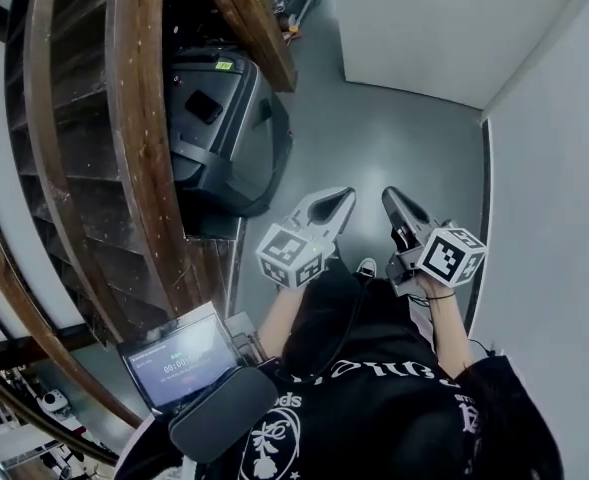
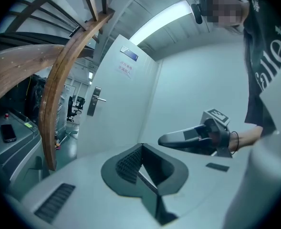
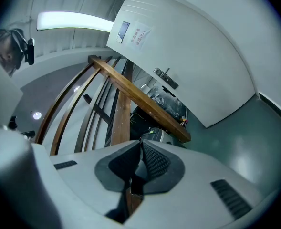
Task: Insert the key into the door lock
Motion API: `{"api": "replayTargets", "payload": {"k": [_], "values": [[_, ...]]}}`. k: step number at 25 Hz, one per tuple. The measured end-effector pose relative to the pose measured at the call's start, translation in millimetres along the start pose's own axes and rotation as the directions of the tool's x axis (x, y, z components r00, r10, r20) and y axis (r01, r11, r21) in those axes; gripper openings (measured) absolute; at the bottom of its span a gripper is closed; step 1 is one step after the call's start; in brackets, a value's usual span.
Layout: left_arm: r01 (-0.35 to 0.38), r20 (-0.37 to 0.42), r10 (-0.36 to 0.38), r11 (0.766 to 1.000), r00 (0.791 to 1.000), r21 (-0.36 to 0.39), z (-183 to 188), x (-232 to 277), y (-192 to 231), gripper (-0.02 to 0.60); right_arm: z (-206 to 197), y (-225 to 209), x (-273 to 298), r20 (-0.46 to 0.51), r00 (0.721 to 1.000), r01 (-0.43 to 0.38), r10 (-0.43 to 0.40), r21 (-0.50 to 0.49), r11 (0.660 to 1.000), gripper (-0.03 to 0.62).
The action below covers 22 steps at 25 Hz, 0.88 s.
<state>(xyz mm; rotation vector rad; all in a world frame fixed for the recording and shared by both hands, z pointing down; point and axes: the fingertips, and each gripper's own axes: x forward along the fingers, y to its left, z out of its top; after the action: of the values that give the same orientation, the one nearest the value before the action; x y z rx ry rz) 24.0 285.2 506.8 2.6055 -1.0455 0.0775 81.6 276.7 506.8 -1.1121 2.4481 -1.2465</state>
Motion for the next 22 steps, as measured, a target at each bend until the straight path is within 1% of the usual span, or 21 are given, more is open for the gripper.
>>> {"api": "replayTargets", "payload": {"k": [6, 9, 12, 16, 22], "values": [[0.007, -0.010, -0.007, 1.000, 1.000, 0.012, -17.3, -26.3, -38.5, 0.005, -28.5, 9.4, -28.8, -0.014, 1.000, -0.021, 0.021, 0.005, 1.000, 0.032], [0.010, -0.010, -0.010, 1.000, 1.000, -0.004, -21.7, -37.2, -47.2, 0.005, -40.4, 16.4, -33.4, -0.019, 0.999, -0.035, 0.035, 0.010, 0.999, 0.032], [0.003, -0.012, -0.003, 1.000, 1.000, -0.021, -23.8, -45.8, -50.2, 0.005, -47.6, 22.3, -35.9, -0.018, 0.999, -0.045, 0.045, 0.012, 0.999, 0.032], [-0.009, -0.023, 0.009, 1.000, 1.000, -0.004, -25.7, -56.0, -45.3, 0.005, -49.9, 26.8, -37.0, 0.011, 0.999, -0.044, 0.044, 0.003, 0.999, 0.032], [0.007, -0.034, -0.007, 1.000, 0.999, 0.003, -28.7, -79.4, -49.4, 0.005, -55.3, 31.8, -48.7, 0.063, 0.998, -0.007, 0.006, 0.025, 1.000, 0.029]]}}
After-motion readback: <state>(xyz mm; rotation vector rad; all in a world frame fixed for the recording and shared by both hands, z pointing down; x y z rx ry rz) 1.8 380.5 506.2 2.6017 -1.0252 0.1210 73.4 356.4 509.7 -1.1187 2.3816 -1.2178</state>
